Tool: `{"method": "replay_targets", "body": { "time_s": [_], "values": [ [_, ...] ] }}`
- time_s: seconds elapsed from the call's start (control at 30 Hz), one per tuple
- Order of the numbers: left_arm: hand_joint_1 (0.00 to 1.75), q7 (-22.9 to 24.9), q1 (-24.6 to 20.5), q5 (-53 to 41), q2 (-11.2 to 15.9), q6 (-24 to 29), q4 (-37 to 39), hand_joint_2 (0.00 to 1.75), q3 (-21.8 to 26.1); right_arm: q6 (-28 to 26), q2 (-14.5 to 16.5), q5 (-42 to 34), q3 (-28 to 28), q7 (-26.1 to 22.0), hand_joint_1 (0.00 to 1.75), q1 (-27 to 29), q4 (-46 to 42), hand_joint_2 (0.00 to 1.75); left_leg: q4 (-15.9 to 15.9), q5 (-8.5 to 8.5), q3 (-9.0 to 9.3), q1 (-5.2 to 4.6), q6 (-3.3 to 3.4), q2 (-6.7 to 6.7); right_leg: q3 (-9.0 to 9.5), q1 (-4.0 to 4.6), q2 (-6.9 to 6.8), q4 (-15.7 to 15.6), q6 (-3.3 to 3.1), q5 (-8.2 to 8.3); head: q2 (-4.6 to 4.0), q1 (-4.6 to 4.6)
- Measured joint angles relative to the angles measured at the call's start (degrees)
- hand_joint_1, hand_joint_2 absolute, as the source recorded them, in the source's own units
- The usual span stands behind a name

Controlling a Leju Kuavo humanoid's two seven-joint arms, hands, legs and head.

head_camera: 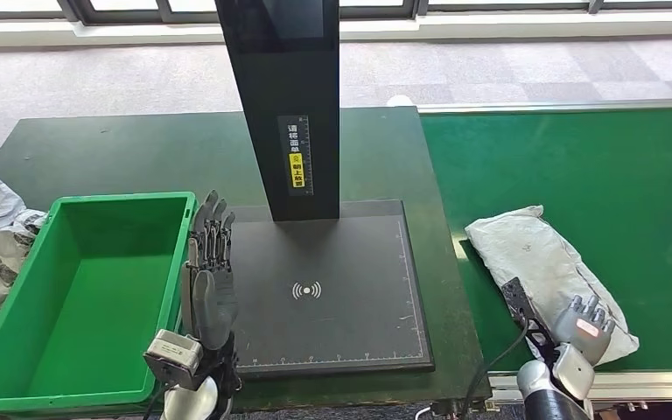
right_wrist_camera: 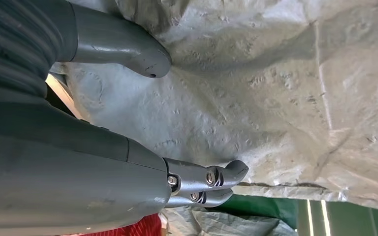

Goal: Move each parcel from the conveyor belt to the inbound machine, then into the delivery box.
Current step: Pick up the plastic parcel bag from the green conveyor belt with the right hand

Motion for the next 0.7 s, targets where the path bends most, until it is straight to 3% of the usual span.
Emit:
{"method": "replay_targets", "body": {
  "time_s": [0.03,0.27,0.7],
  "values": [
    [0.0,-0.01,0.06,-0.16,0.03,-0.01,0.13,0.0,-0.02,0.76,-0.03,0.58,-0.1,0.25,1.75,0.08,0.04,1.75,0.0,0.0,0.01,0.0,0.0,-0.02,0.02,0.0,-0.01,-0.01,0.01,-0.01,0.0,0.0],
    [0.0,0.08,-0.27,-0.31,0.15,-1.29,1.37,0.0,-0.05,5.94,-0.35,3.16,-0.21,-0.75,1.75,0.05,0.81,1.75,0.02,-0.03,0.2,0.02,0.06,-0.02,0.31,0.02,-0.02,-0.12,0.02,-0.01,0.0,0.0],
    [0.0,2.89,-2.75,-1.98,-0.06,-3.06,2.7,0.0,-0.06,6.36,0.04,4.13,-0.21,-1.41,1.75,-0.15,0.4,1.75,0.16,-0.08,0.35,0.02,0.16,-0.06,0.59,0.02,-0.03,-0.16,0.14,0.0,0.0,0.0]
  ]
}}
